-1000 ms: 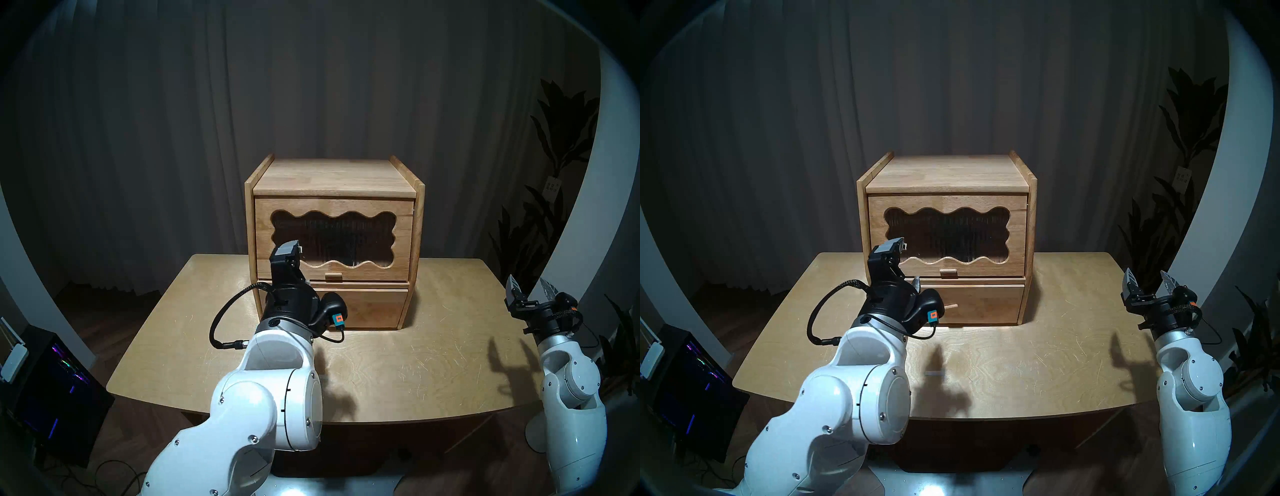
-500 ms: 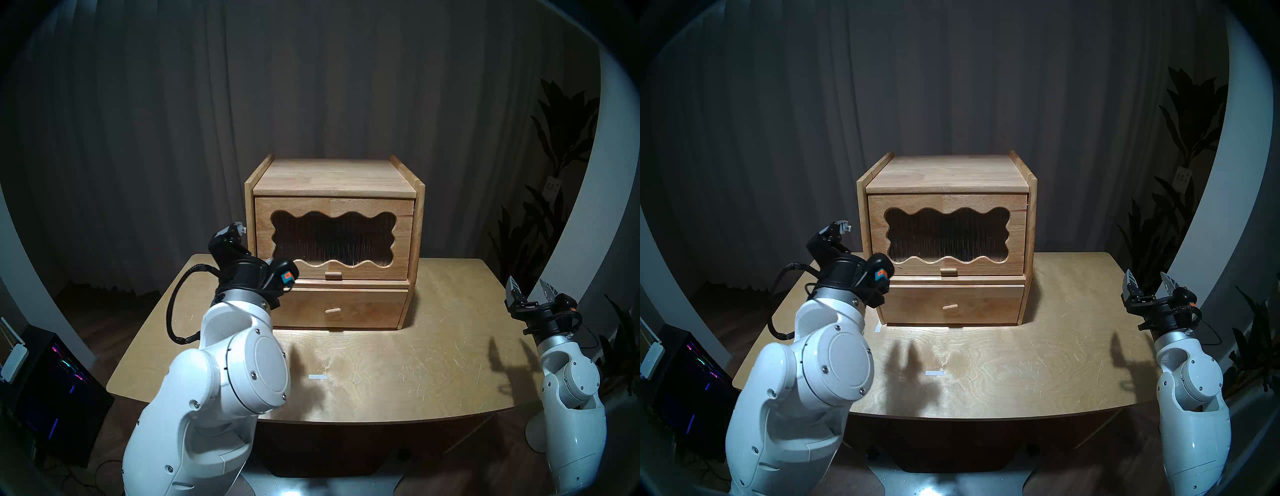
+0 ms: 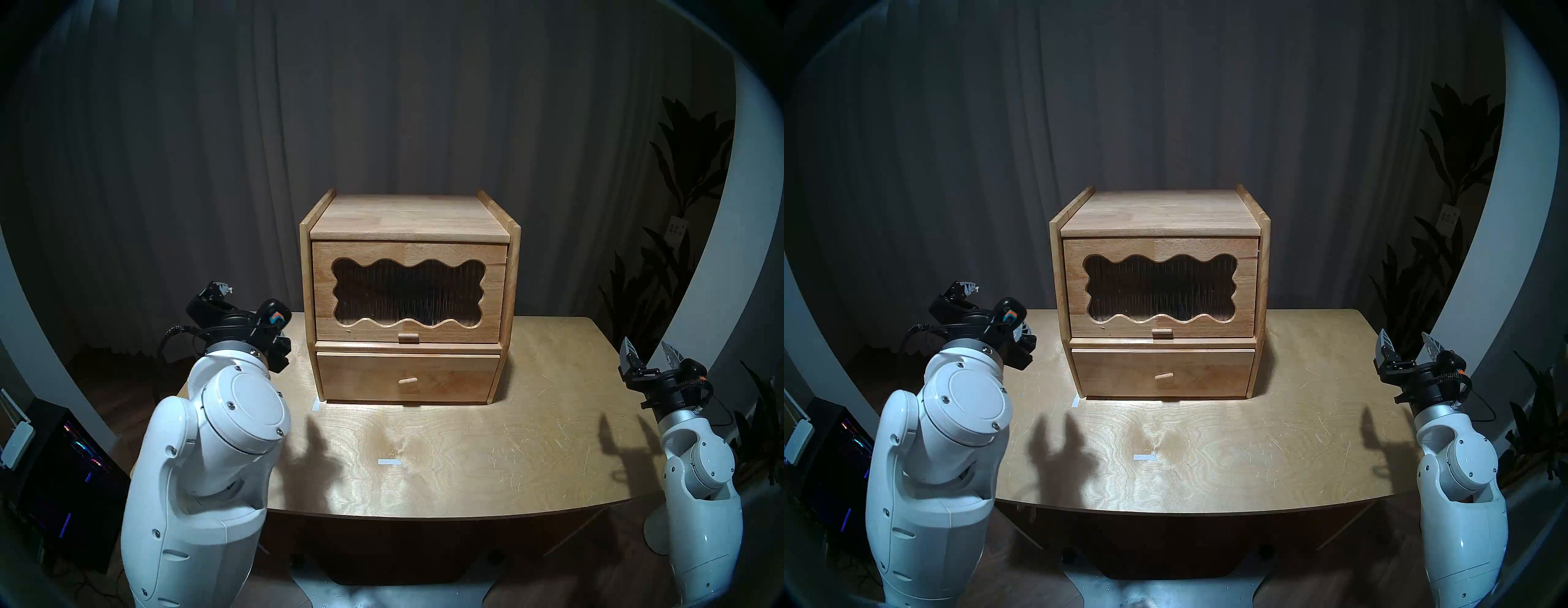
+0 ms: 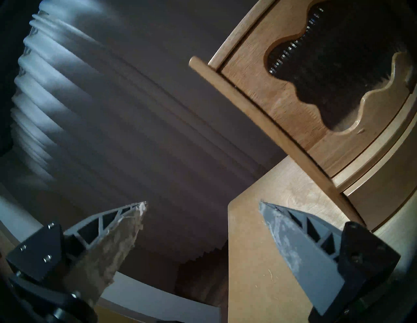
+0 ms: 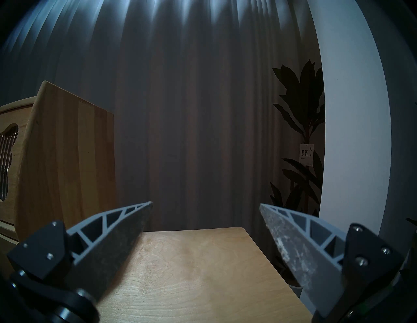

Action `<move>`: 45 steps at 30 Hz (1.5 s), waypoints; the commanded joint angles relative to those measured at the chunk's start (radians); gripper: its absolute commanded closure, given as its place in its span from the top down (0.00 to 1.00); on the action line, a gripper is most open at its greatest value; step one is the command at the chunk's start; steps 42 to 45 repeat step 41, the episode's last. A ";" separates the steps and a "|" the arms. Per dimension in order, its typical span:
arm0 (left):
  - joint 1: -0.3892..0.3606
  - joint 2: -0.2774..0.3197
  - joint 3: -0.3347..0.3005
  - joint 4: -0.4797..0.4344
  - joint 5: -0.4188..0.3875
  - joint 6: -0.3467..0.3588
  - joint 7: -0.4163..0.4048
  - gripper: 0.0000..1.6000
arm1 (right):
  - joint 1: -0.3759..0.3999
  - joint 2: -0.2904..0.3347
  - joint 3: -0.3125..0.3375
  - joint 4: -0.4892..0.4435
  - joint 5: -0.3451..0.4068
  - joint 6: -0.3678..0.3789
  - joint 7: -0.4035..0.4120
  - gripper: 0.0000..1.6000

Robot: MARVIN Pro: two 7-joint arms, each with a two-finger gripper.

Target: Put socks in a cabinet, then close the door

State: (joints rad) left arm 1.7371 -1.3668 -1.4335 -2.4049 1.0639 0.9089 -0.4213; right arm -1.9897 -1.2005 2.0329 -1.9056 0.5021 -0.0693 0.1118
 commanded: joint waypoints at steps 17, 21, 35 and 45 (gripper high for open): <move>-0.085 -0.074 -0.185 0.044 -0.300 -0.081 -0.124 1.00 | 0.081 0.016 -0.094 -0.047 0.001 -0.004 0.025 1.00; -0.105 -0.081 -0.215 0.039 -0.355 -0.105 -0.146 1.00 | 0.093 0.017 -0.109 -0.049 0.001 -0.005 0.028 1.00; -0.120 -0.107 -0.370 0.095 -0.530 -0.171 -0.215 1.00 | 0.148 0.034 -0.111 -0.024 0.001 0.002 0.019 1.00; -0.115 -0.121 -0.417 0.137 -0.583 -0.188 -0.237 1.00 | 0.169 0.040 -0.108 -0.013 0.001 0.005 0.008 1.00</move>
